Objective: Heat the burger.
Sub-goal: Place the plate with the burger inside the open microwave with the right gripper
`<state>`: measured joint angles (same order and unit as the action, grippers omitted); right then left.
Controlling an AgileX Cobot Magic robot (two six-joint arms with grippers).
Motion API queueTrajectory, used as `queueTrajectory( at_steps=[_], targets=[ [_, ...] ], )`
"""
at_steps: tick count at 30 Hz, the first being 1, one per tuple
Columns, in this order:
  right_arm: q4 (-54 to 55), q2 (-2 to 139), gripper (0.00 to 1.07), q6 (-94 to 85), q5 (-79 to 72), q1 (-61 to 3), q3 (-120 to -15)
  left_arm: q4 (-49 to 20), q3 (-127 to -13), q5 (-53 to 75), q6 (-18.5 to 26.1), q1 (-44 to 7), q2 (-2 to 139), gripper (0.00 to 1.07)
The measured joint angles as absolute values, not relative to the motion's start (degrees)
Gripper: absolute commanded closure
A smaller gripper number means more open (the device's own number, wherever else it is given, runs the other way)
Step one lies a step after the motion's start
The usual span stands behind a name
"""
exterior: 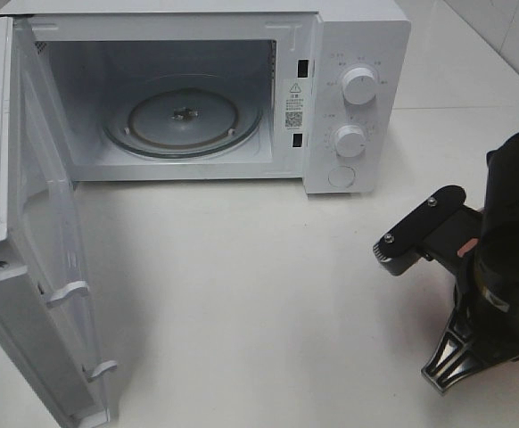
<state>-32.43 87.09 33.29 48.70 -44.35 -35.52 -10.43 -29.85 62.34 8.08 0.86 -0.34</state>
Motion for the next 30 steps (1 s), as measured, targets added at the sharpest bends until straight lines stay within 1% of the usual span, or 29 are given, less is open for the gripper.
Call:
queueTrajectory(
  at_steps=[1,6,7,19,25,30],
  targets=[
    [-32.4,87.1,1.07,33.2,48.7,-45.9,-35.5,-10.4,-29.9,62.3,8.1,0.9,-0.3,0.09],
    [-32.4,87.1,1.07,32.8,48.7,-48.8,-35.5,-10.4,-29.9,62.3,8.1,0.9,-0.3,0.09],
    [-32.4,87.1,1.07,32.1,48.7,-50.2,-35.5,-10.4,-29.9,62.3,8.1,0.9,-0.3,0.09],
    [-32.8,87.1,1.07,31.3,48.9,-57.2,-35.5,-10.4,-29.9,62.3,8.1,0.9,-0.3,0.09],
    [-35.8,87.1,1.07,31.2,48.8,-61.9,-35.5,-10.4,-29.9,62.3,8.1,0.9,-0.3,0.09],
    [-37.6,87.1,1.07,29.6,47.9,-63.2,-35.5,-10.4,-29.9,62.3,8.1,0.9,-0.3,0.09]
  ],
)
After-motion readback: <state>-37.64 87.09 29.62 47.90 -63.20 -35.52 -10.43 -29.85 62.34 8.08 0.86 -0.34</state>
